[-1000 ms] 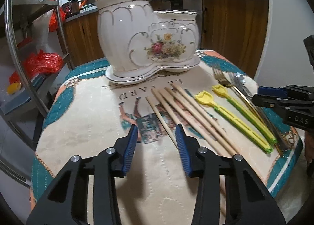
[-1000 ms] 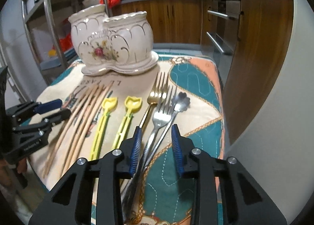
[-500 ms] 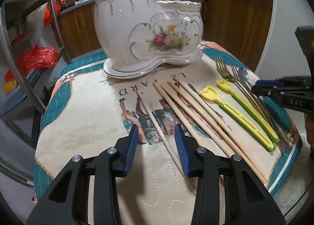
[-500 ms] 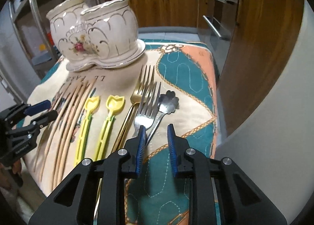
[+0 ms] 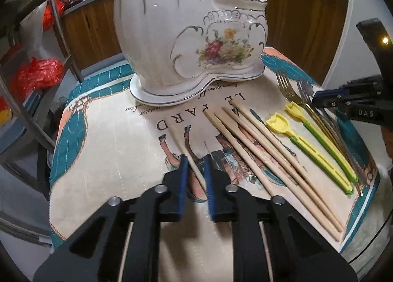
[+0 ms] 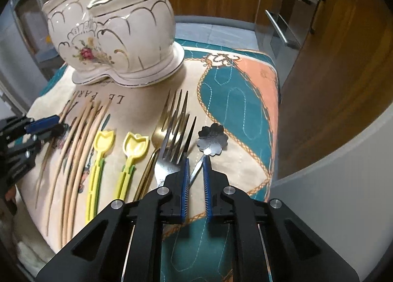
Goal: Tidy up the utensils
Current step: 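Close the left tool on a wooden chopstick while the right tool grasps the flower-handled spoon, then lift the chopstick with the left tool while the right tool carries the spoon over the holder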
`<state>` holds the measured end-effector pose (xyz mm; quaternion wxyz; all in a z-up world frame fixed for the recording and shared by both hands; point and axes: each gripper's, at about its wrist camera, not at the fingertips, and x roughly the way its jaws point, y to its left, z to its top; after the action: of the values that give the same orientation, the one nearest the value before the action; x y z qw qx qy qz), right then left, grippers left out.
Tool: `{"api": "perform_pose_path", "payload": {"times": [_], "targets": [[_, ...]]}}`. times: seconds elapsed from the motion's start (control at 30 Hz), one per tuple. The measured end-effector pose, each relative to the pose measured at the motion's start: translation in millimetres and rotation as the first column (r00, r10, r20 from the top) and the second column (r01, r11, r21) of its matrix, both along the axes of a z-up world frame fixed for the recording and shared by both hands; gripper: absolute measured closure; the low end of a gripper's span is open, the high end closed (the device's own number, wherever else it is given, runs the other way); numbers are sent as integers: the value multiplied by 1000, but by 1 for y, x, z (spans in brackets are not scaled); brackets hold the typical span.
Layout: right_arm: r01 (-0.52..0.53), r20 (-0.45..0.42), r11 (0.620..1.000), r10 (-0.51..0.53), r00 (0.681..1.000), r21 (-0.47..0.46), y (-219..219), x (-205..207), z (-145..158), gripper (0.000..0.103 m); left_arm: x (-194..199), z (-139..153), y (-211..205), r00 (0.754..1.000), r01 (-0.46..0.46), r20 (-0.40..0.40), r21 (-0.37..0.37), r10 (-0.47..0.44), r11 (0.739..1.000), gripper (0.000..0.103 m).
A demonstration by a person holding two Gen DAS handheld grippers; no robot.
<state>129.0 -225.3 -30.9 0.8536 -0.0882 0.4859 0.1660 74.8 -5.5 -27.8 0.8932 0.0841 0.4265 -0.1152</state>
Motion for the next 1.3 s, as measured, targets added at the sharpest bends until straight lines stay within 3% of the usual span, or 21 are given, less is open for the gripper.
{"api": "perform_pose_path", "payload": {"times": [0.2, 0.4, 0.5, 0.63, 0.73, 0.8, 0.87, 1.1, 1.2, 1.3], "targets": [[-95, 77, 995, 93, 993, 18, 1, -17, 14, 99, -5, 6, 8, 996, 85, -32, 36, -84, 996, 99], [-86, -11, 996, 86, 996, -22, 3, -17, 6, 98, -6, 4, 8, 993, 101, -65, 65, -97, 993, 99], [-77, -27, 996, 76, 997, -47, 3, -20, 3, 90, -10, 3, 2, 993, 103, -62, 82, -99, 991, 99], [-66, -41, 996, 64, 997, -55, 4, -23, 3, 89, -8, 3, 1, 994, 93, -67, 76, -88, 993, 99], [-67, -30, 997, 66, 997, -46, 3, -18, 3, 90, -4, 3, 0, 996, 76, -59, 60, -72, 995, 99], [-66, -23, 998, 65, 998, -24, 1, -16, 2, 99, -3, 3, 0, 997, 70, -43, 58, -68, 996, 99], [-67, -14, 998, 67, 998, 8, -1, -18, 1, 99, -4, 2, 1, 997, 72, -25, 50, -71, 996, 99], [-87, 191, 993, 70, 979, 81, -7, -42, 28, 100, -25, 22, 17, 982, 95, 164, -15, -92, 995, 99], [-117, 289, 987, 80, 954, 113, -7, -55, 45, 101, -40, 37, 24, 957, 116, 272, -34, -103, 993, 99], [-160, 405, 979, 98, 909, 123, -1, -69, 63, 101, -48, 50, 27, 936, 114, 339, -43, -93, 993, 99]]}}
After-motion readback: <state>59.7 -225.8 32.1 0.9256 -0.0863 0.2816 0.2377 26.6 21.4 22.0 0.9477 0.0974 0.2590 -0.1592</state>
